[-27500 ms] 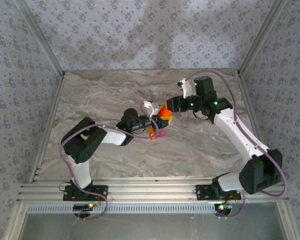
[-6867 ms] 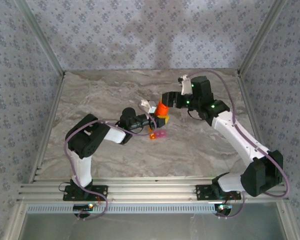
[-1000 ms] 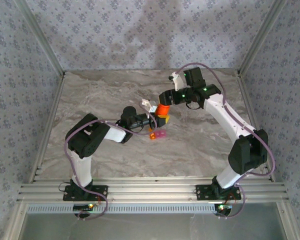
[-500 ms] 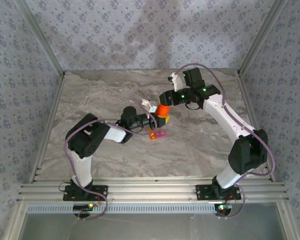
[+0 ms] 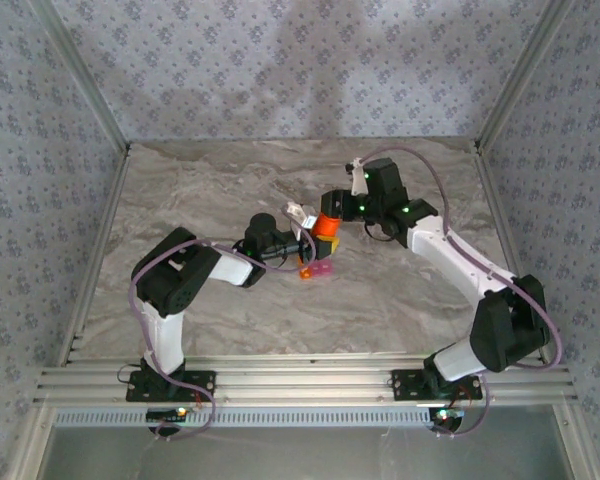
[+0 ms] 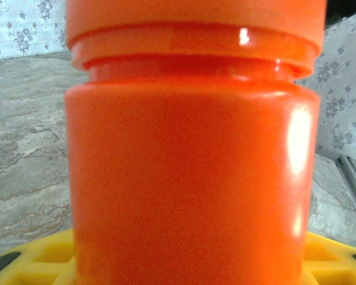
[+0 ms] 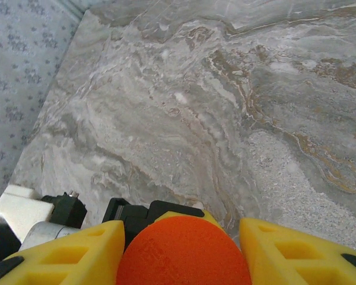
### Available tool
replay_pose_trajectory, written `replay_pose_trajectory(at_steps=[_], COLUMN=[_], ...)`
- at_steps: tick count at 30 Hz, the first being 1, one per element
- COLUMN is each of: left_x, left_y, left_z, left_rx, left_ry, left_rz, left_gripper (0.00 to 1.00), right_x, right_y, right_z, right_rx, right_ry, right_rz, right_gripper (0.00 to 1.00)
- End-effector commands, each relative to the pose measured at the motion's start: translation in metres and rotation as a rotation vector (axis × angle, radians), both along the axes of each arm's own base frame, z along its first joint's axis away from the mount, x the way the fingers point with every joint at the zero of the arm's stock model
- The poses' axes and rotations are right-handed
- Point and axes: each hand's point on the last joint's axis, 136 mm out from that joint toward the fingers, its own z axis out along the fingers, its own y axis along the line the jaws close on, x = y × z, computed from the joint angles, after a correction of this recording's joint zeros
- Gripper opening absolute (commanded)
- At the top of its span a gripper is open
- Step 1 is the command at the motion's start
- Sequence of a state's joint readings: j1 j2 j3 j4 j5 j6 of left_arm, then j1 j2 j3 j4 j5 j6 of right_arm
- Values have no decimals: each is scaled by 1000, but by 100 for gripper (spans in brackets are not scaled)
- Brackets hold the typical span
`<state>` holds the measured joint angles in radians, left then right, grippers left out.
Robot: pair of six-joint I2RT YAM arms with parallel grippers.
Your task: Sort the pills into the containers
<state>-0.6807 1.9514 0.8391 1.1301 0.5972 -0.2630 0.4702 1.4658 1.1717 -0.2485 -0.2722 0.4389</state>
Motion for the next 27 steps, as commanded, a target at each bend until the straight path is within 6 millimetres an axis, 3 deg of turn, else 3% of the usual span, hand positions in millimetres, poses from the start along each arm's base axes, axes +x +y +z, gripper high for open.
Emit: replay_pose_trajectory(at_steps=[1, 5, 6, 11, 17, 21, 27], left_x=[2, 2, 2, 2, 1, 1, 1], left_y=[-2, -2, -2, -2, -2, -1, -2], left_z=[47, 46, 47, 47, 46, 47, 46], left_rx=[-106, -105, -106, -106, -106, -106, -105], left_ry=[-138, -137, -137, -137, -139, -141, -140], left_rz=[5, 5, 5, 4, 3, 4, 4], left_gripper=[0, 0, 0, 0, 0, 0, 0], right_x=[-14, -12, -7, -2, 1, 1, -3], right_y=[5, 6, 9, 8, -12, -18, -13], right_z=[-24, -14, 2, 33, 65, 68, 48], right_rx=[-11, -9, 6, 38, 43, 25, -27], right_ry=[99, 91, 63, 17, -57, -62, -29], right_rz=[-24, -2, 4, 36, 33, 88, 232], right_gripper=[52, 53, 53, 65, 75, 75, 73])
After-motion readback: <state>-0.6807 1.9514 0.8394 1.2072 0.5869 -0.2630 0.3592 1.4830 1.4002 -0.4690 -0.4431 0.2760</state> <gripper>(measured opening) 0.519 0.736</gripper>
